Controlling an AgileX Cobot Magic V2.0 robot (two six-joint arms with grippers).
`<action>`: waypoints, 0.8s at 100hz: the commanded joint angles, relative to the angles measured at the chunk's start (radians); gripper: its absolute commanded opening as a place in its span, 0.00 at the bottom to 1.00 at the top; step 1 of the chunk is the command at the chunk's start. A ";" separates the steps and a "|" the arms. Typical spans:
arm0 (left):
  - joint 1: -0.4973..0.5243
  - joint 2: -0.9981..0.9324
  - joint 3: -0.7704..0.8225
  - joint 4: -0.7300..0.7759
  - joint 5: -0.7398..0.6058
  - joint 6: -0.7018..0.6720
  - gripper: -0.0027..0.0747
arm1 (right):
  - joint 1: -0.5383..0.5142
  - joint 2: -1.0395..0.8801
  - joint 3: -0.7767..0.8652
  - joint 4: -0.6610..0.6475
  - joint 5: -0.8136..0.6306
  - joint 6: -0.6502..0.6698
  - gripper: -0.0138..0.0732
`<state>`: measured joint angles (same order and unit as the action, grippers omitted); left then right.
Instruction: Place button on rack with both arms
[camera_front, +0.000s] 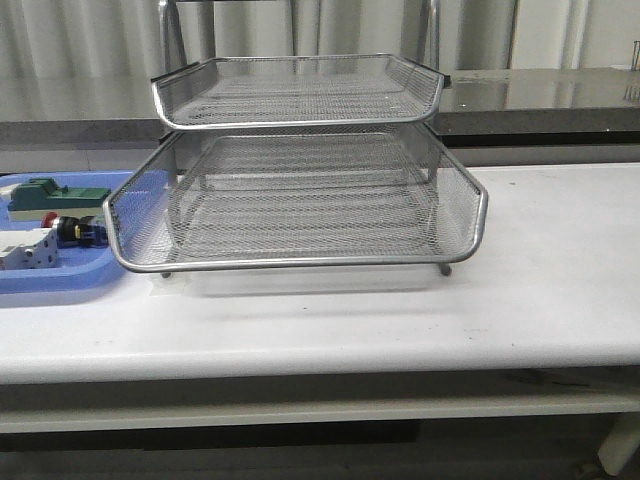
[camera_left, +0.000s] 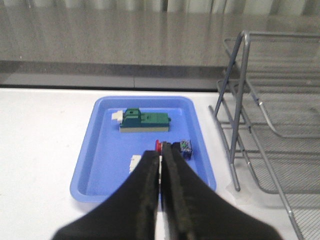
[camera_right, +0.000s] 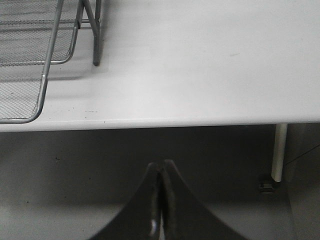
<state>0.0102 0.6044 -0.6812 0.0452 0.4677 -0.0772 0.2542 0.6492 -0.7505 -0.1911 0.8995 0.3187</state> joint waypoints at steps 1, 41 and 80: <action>0.003 0.121 -0.112 0.046 -0.010 0.014 0.04 | -0.004 -0.002 -0.029 -0.023 -0.060 0.001 0.08; 0.003 0.596 -0.382 0.073 0.152 0.102 0.04 | -0.004 -0.002 -0.029 -0.023 -0.059 0.001 0.08; 0.003 0.675 -0.432 0.063 0.207 0.123 0.27 | -0.004 -0.002 -0.029 -0.023 -0.059 0.001 0.08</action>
<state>0.0102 1.3031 -1.0747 0.1117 0.7160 0.0384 0.2542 0.6492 -0.7505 -0.1918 0.8995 0.3187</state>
